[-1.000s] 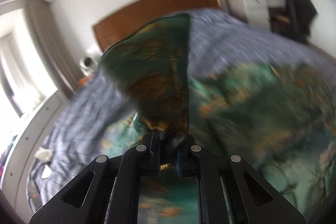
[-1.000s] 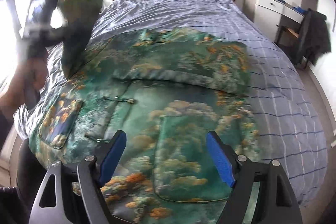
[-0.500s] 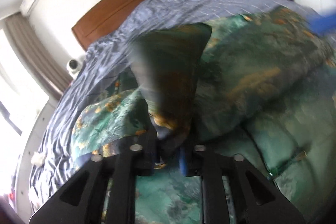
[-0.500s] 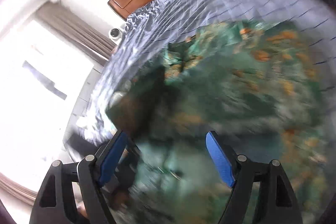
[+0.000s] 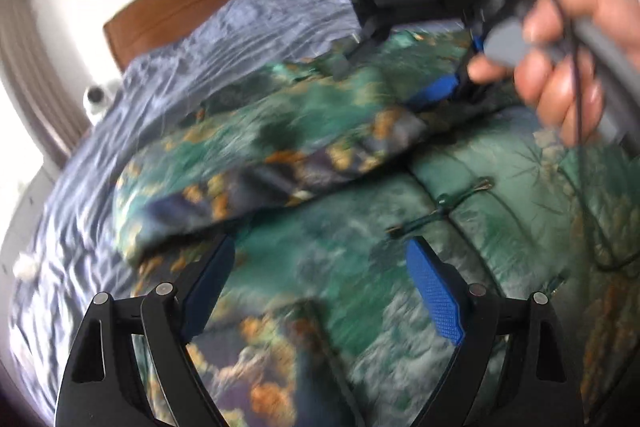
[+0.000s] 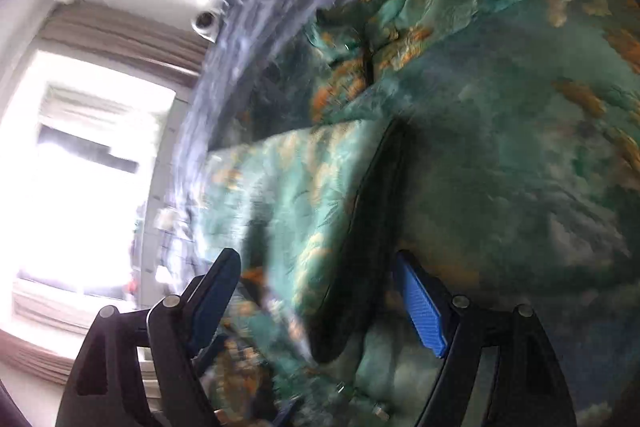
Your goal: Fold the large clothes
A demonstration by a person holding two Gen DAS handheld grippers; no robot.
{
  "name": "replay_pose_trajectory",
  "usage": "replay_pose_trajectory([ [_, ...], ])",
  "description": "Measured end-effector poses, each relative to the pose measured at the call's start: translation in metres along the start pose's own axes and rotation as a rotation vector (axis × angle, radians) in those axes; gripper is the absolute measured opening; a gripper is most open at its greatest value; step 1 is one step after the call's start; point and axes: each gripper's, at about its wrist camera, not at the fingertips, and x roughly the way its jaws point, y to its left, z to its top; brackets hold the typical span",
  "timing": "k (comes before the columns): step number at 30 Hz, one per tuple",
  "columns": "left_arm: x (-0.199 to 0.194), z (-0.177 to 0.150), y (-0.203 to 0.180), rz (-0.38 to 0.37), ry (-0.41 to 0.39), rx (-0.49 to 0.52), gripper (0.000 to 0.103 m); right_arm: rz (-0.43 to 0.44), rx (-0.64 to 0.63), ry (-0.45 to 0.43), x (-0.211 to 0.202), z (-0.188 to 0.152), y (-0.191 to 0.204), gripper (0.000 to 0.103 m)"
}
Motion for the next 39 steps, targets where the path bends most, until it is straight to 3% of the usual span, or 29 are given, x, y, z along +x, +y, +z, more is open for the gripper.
replay_pose_trajectory([
  [2, -0.002, -0.002, 0.013, 0.006, 0.003, -0.038, 0.089, -0.036, -0.052, 0.023, 0.016, 0.001, 0.011, 0.074],
  [3, -0.003, -0.002, 0.021, 0.02, 0.002, -0.056, 0.089, -0.07, -0.095, 0.031, 0.021, 0.0, 0.02, 0.04],
  [4, -0.003, -0.002, 0.029, 0.034, 0.0, -0.071, 0.089, -0.122, -0.147, 0.033, 0.024, 0.002, 0.032, 0.014],
  [11, 0.004, 0.011, 0.085, 0.099, -0.011, -0.205, 0.089, -0.224, -0.402, -0.168, -0.011, 0.048, 0.093, 0.013],
  [16, 0.021, 0.015, 0.118, 0.075, 0.008, -0.31, 0.089, -0.322, -0.418, -0.147, 0.013, 0.067, 0.078, 0.013],
  [19, 0.038, 0.024, 0.145, 0.044, 0.037, -0.37, 0.089, -0.388, -0.389, -0.104, 0.032, 0.065, 0.049, 0.014],
  [20, 0.043, 0.026, 0.156, 0.041, 0.045, -0.392, 0.089, -0.397, -0.38, -0.097, 0.032, 0.058, 0.039, 0.016],
  [22, 0.056, 0.036, 0.177, 0.027, 0.058, -0.438, 0.089, -0.42, -0.368, -0.1, 0.033, 0.055, 0.025, 0.038],
  [24, 0.072, 0.046, 0.195, 0.009, 0.07, -0.469, 0.088, -0.451, -0.368, -0.108, 0.027, 0.053, 0.024, 0.048],
  [27, 0.098, 0.062, 0.208, -0.024, 0.085, -0.491, 0.076, -0.518, -0.471, -0.231, 0.0, 0.045, 0.046, 0.048],
  [29, 0.117, 0.065, 0.211, -0.05, 0.12, -0.496, 0.07, -0.476, -0.54, -0.285, -0.012, 0.043, 0.064, 0.048],
  [31, 0.138, 0.063, 0.21, -0.051, 0.168, -0.5, 0.065, -0.327, -0.582, -0.245, -0.011, 0.038, 0.078, 0.048],
  [32, 0.147, 0.059, 0.207, -0.032, 0.189, -0.498, 0.064, -0.308, -0.594, -0.221, -0.006, 0.036, 0.08, 0.048],
  [37, 0.162, 0.042, 0.193, 0.001, 0.218, -0.451, 0.064, -0.381, -0.625, -0.029, 0.056, 0.024, 0.06, 0.044],
  [39, 0.162, 0.042, 0.189, 0.02, 0.218, -0.425, 0.064, -0.394, -0.605, -0.016, 0.067, 0.025, 0.046, 0.044],
])
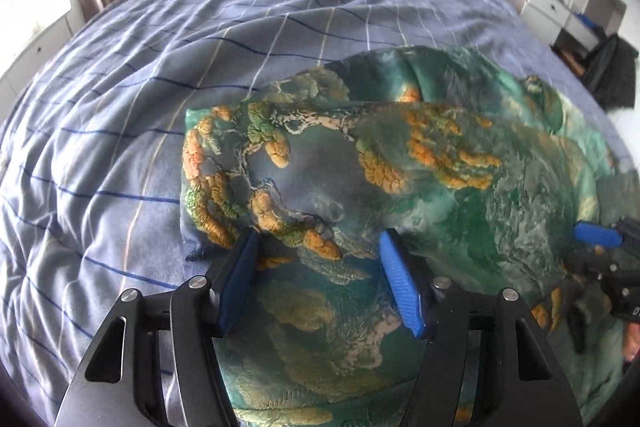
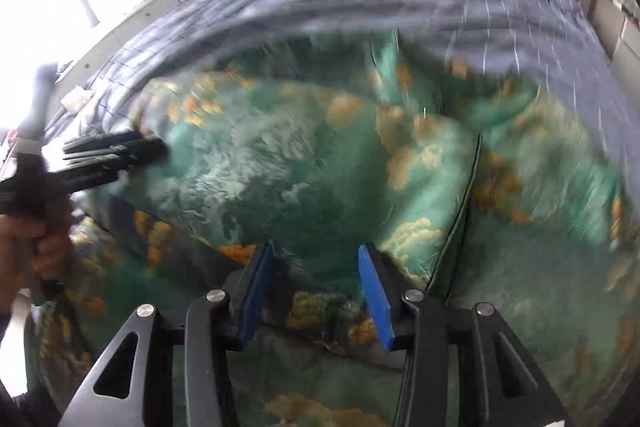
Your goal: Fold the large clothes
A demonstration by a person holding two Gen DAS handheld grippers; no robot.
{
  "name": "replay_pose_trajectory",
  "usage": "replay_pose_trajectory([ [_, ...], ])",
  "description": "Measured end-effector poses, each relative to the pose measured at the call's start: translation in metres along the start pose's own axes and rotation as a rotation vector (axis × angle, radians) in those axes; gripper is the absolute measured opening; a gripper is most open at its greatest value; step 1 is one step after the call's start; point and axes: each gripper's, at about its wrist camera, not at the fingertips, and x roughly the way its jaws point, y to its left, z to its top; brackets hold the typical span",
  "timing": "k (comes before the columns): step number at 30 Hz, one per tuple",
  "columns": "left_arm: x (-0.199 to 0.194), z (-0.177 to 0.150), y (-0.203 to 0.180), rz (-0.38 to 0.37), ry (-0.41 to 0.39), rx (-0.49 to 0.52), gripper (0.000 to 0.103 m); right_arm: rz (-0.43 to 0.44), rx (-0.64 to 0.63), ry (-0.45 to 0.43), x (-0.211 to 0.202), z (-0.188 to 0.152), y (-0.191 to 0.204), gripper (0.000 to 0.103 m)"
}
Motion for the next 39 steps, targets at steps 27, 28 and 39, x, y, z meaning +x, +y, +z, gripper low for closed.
replay_pose_trajectory([
  [27, -0.112, -0.102, 0.0, -0.073, -0.003, 0.101, 0.079, -0.107, -0.006, 0.0, -0.085, -0.075, 0.008, 0.051],
  [28, -0.119, -0.11, 0.002, -0.083, 0.002, 0.102, 0.08, -0.115, -0.004, 0.002, -0.097, -0.091, 0.003, 0.051],
  [39, -0.16, -0.214, 0.048, -0.17, 0.14, 0.005, 0.091, -0.319, 0.133, 0.088, -0.215, -0.272, -0.073, 0.065],
])
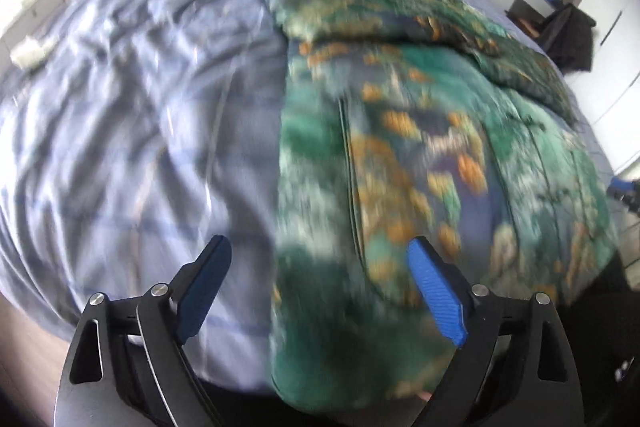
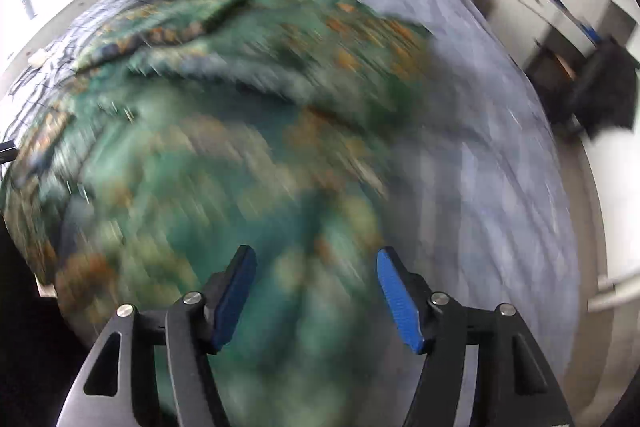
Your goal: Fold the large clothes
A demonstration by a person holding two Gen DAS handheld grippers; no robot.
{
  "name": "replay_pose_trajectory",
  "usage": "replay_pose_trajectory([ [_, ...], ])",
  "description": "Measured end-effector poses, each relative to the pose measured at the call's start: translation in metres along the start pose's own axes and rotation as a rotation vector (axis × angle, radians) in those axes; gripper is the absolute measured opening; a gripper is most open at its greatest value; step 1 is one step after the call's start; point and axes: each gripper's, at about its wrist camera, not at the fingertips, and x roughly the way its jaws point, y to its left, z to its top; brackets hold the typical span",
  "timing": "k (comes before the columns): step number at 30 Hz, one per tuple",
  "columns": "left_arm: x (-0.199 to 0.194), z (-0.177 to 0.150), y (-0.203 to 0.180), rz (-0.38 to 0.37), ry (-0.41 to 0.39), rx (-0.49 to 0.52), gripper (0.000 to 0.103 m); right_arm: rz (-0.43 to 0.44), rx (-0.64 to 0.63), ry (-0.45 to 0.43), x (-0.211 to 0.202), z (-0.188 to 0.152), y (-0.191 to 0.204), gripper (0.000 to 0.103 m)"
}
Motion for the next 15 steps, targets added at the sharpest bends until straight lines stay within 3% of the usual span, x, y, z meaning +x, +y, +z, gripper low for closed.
replay_pose_trajectory([
  [4, 0.014, -0.018, -0.012, -0.078, 0.061, 0.002, 0.091, 0.104, 0.113, 0.099, 0.006, -0.047, -0.027, 0.065],
  [6, 0.016, -0.021, -0.021, -0.066, 0.052, 0.026, 0.091, 0.181, 0.163, 0.124, 0.011, -0.062, -0.028, 0.065],
  [9, 0.02, -0.021, -0.027, -0.071, 0.056, 0.03, 0.091, 0.257, 0.168, 0.119, 0.015, -0.072, -0.017, 0.065],
  [12, 0.02, -0.022, -0.029, -0.071, 0.07, 0.027, 0.086, 0.274, 0.16, 0.109, 0.017, -0.074, -0.006, 0.067],
  [14, 0.018, -0.023, -0.031, -0.046, 0.092, 0.048, 0.08, 0.276, 0.158, 0.118, 0.018, -0.074, -0.003, 0.062],
  [15, 0.016, -0.025, -0.031, -0.033, 0.101, 0.058, 0.072, 0.269, 0.148, 0.12, 0.016, -0.073, -0.001, 0.044],
])
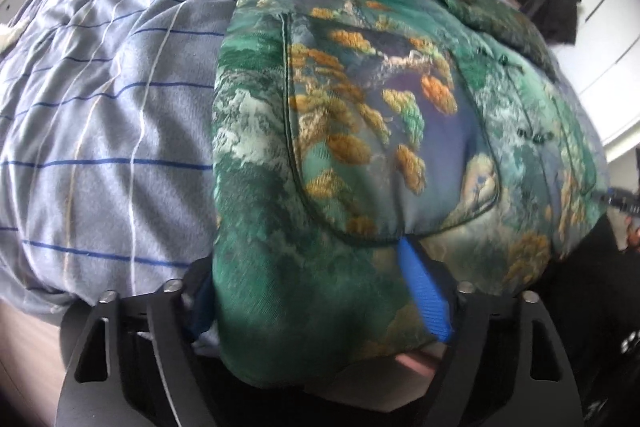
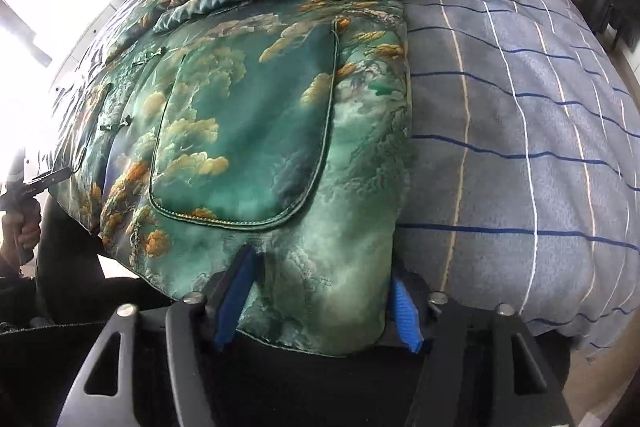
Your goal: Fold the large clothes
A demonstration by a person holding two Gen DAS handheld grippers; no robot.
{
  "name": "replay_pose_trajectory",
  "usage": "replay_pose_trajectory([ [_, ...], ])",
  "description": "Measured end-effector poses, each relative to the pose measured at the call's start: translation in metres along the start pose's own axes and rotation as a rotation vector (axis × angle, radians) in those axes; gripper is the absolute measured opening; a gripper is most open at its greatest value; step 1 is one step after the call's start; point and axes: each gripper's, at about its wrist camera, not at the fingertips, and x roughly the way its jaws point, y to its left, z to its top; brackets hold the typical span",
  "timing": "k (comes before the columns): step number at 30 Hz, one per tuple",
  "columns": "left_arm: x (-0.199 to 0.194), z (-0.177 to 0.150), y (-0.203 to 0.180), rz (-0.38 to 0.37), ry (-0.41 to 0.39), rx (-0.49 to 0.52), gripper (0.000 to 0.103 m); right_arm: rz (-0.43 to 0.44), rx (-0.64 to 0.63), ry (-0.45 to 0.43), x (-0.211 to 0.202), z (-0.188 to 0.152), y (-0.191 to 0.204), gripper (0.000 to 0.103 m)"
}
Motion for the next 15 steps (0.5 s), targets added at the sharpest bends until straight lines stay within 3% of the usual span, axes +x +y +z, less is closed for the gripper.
replay_pose_trajectory([
  [1, -0.001, -0.001, -0.001, 0.012, 0.007, 0.009, 0.061, -0.01, -0.006, -0.001, -0.003, 0.0, 0.001, 0.029],
  [2, -0.003, -0.003, -0.003, 0.024, 0.01, 0.017, 0.054, -0.012, -0.003, -0.004, -0.007, 0.001, 0.0, 0.024],
  [3, -0.006, -0.005, -0.006, 0.032, 0.012, 0.021, 0.039, -0.006, 0.004, -0.008, -0.01, 0.002, -0.001, 0.018],
  [6, -0.015, -0.004, -0.002, 0.016, 0.011, -0.002, 0.018, 0.025, 0.018, -0.034, -0.024, 0.005, 0.0, 0.015],
  [10, -0.033, -0.004, 0.0, -0.021, -0.02, -0.021, 0.011, 0.055, 0.023, -0.07, -0.044, 0.005, -0.001, 0.014],
  [15, -0.071, 0.006, 0.006, -0.114, -0.098, -0.073, 0.009, 0.136, 0.058, -0.138, -0.074, 0.01, -0.005, 0.013],
])
